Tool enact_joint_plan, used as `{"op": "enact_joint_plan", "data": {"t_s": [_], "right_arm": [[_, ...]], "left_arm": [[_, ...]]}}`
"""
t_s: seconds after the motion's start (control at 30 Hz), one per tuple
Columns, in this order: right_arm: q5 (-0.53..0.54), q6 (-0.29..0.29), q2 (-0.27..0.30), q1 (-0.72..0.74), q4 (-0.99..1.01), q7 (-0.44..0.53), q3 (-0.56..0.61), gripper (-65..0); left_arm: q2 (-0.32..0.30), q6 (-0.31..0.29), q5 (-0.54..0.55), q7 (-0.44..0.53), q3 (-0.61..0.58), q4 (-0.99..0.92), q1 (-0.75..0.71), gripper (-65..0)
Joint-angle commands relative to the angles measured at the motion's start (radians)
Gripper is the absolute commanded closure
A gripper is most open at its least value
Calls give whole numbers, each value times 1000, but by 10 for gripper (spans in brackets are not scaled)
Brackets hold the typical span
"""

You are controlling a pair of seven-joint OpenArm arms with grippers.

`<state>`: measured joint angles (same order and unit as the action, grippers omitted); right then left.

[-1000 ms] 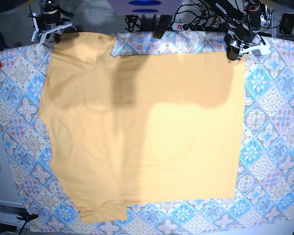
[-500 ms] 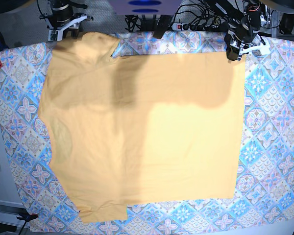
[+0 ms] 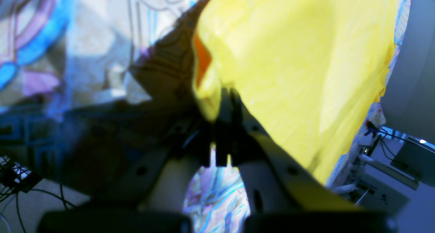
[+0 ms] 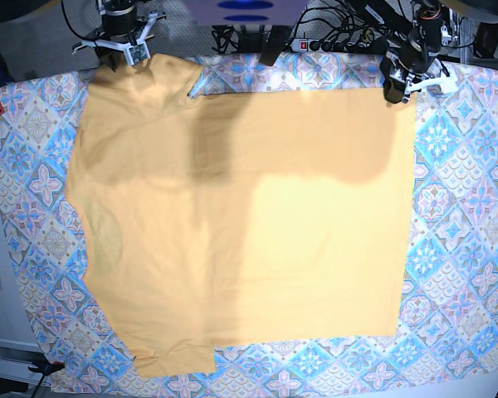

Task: Fold the T-shirt properly
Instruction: 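Lower the right gripper onto the other shoulder corner and grasp it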

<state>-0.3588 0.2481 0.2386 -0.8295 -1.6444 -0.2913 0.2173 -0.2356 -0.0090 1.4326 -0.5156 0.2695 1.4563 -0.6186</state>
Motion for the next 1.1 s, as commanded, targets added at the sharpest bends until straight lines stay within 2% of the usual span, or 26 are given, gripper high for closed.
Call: {"op": "enact_joint_plan", "data": {"t_s": [0.0,0.3,0.6,0.77,1.07], "right_arm": [[-10,15,11,9,-12,11,3,-241],[-10,15,12,63,16,7,-2,-241],[-10,9,17,92,20,7,-80,-241],[-9,-42,40,103,37,7,-89,-241],[-9,-43,71,138,85,7,-85,-241]], "left_arm": [[-8,11,-19,-5,-2,4,-5,0],[-3,11,-65,-5,1,4,-5,0],[-3,11,-65,-5,1,4,-4,0],[-3,11,-65,-5,1,4,-4,0],[-3,11,-65,-5,1,4,-4,0]]}}
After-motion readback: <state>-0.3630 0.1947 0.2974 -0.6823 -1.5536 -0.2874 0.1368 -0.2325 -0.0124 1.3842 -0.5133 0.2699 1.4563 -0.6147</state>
